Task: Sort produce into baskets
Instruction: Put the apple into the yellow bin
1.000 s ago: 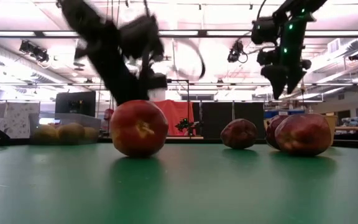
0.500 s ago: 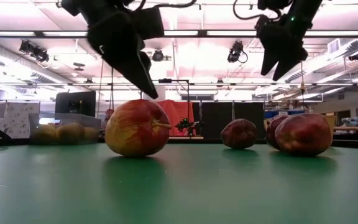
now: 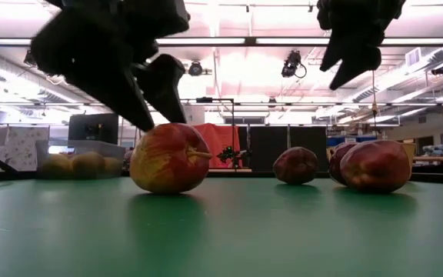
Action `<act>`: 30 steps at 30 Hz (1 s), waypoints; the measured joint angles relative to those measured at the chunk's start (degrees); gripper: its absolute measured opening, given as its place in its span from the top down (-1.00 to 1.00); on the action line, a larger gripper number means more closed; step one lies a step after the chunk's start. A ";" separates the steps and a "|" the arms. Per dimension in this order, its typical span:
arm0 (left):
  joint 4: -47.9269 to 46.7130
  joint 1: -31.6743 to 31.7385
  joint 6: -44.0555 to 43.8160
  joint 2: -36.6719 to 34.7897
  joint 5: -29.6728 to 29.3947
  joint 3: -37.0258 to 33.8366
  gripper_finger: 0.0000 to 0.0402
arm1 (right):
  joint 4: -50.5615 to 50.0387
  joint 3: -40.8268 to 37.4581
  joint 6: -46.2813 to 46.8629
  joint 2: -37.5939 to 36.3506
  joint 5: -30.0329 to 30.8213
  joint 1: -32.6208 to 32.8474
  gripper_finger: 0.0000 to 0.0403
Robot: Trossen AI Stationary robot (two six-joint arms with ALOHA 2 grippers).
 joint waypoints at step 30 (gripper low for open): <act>24.54 20.13 12.15 13.75 7.38 15.03 -0.79 | -14.70 -1.93 26.41 10.85 13.01 22.90 -0.87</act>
